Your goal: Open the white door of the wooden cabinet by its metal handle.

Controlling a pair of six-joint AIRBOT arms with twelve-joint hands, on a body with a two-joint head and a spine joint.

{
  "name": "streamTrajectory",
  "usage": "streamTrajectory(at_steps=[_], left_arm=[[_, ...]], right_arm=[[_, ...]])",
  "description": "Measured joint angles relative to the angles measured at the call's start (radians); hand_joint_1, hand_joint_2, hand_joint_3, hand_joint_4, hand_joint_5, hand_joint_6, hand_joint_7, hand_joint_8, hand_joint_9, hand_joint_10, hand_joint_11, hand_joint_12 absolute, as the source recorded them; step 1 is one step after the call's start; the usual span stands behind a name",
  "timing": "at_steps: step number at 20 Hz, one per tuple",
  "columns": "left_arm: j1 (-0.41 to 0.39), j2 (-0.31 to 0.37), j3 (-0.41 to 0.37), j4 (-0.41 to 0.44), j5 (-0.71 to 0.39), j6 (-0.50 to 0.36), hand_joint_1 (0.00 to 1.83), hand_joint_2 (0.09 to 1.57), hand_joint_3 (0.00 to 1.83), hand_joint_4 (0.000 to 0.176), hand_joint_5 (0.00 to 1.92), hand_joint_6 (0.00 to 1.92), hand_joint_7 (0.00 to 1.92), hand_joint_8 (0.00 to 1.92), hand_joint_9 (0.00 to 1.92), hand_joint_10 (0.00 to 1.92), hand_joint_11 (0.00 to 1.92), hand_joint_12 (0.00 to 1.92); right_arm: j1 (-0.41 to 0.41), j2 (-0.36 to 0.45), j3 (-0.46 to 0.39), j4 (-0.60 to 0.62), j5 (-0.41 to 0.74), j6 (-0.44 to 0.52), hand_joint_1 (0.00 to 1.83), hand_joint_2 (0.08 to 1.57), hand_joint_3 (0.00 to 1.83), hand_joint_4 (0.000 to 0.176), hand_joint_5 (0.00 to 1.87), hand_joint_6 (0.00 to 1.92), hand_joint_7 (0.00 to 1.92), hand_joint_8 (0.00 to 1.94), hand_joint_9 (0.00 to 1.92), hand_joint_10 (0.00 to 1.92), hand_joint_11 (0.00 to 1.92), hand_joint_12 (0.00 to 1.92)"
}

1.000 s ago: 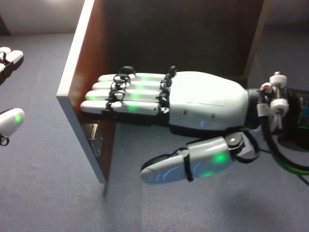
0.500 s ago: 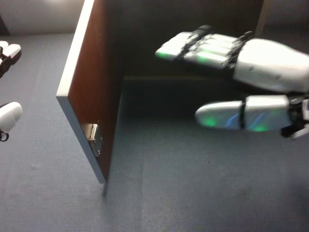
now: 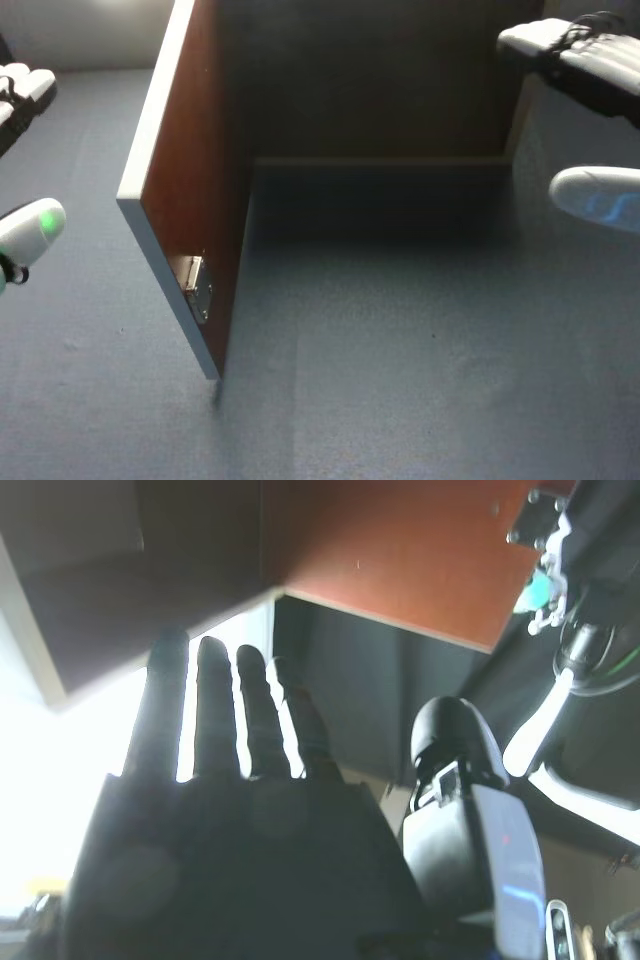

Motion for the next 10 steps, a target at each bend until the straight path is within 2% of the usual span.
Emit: streamTrajectory(at_steps=[1,4,6,8,10], left_arm=[[-0.017,-0.007,0.005,0.007,-0.003,0.000,0.00,1.54,0.02,0.000,0.01,0.00,0.00,0.00,0.00,0.00,0.00,0.00],[-0.060,-0.012,0.007,0.079,-0.001,-0.001,0.00,1.53,0.01,0.000,0.01,0.00,0.00,0.00,0.00,0.00,0.00,0.00],[-0.061,-0.016,0.007,0.111,0.002,-0.005,0.00,1.52,0.01,0.000,0.02,0.01,0.00,0.00,0.00,0.00,0.00,0.00],[-0.061,-0.016,0.006,0.108,0.000,-0.011,0.00,1.56,0.02,0.000,0.06,0.02,0.04,0.02,0.02,0.01,0.01,0.01],[-0.061,-0.016,0.003,0.108,-0.008,-0.020,0.00,1.57,0.04,0.000,0.10,0.01,0.08,0.01,0.06,0.01,0.05,0.03]], right_arm=[[-0.028,0.008,-0.012,0.029,0.028,-0.002,0.00,1.34,0.01,0.000,0.00,0.00,0.00,0.00,0.00,0.00,0.00,0.00],[-0.104,0.033,-0.050,0.097,0.121,-0.018,0.22,1.35,0.00,0.000,0.04,0.01,0.04,0.01,0.02,0.00,0.03,0.01],[-0.164,0.041,-0.074,0.140,0.181,-0.023,0.22,1.38,0.01,0.000,0.03,0.00,0.01,0.00,0.00,0.00,0.00,0.00],[-0.225,0.054,-0.107,0.171,0.229,-0.037,0.22,1.38,0.01,0.000,0.04,0.00,0.01,0.00,0.00,0.00,0.00,0.00],[-0.262,0.064,-0.116,0.196,0.278,-0.042,0.31,1.39,0.00,0.000,0.07,0.01,0.03,0.01,0.01,0.00,0.01,0.01]])
